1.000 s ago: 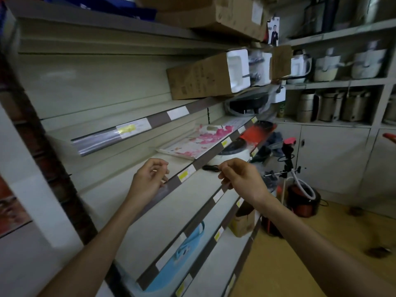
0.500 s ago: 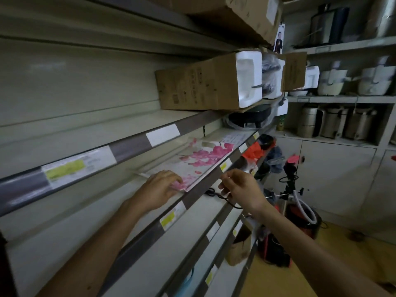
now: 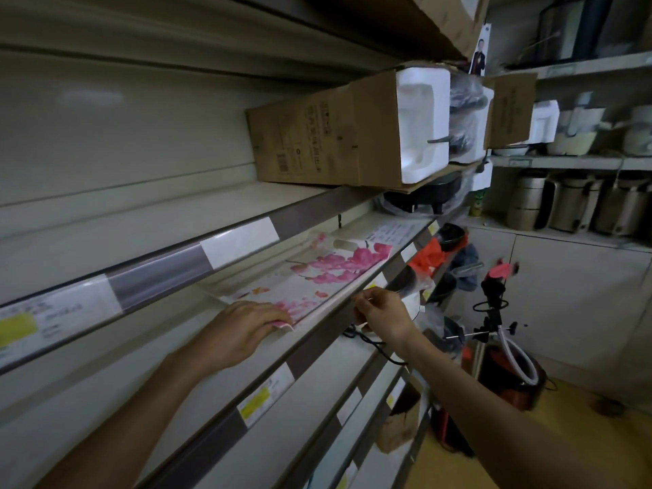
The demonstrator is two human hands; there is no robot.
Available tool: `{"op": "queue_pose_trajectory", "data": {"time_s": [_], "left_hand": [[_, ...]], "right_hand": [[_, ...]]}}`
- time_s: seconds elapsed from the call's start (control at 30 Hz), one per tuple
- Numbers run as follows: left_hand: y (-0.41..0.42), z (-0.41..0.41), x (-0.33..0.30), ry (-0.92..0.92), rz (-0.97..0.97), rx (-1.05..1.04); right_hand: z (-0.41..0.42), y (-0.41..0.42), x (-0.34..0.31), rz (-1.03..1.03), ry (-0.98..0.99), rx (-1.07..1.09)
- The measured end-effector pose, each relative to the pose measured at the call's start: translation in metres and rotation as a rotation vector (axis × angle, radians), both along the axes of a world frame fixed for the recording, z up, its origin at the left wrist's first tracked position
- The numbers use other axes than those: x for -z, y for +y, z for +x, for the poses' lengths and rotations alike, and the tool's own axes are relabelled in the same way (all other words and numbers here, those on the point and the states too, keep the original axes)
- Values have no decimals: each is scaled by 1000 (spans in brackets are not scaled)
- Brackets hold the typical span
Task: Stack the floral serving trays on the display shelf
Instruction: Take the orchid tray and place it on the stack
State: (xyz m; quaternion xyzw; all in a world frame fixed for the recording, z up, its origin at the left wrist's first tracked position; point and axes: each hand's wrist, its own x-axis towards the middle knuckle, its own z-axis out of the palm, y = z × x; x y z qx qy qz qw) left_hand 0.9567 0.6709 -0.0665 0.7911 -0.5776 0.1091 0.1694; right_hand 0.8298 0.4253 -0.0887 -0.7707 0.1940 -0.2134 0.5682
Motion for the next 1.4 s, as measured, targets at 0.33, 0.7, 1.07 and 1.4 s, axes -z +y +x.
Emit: {"op": "queue_pose_trajectory", "data": {"time_s": [0.33, 0.7, 1.07, 1.4], "left_hand": [[-5, 3, -17, 192, -248, -15], [-15, -5, -23, 184, -267, -7], [-30, -64, -44, 581, -394, 3], [-63, -114, -31, 456, -520, -731]], "right_hand": [[67, -42, -9, 665, -81, -20], [121, -47, -20, 813, -136, -13], [85, -77, -13, 809, -165, 24], [-6, -135, 6, 760, -158, -158]]}}
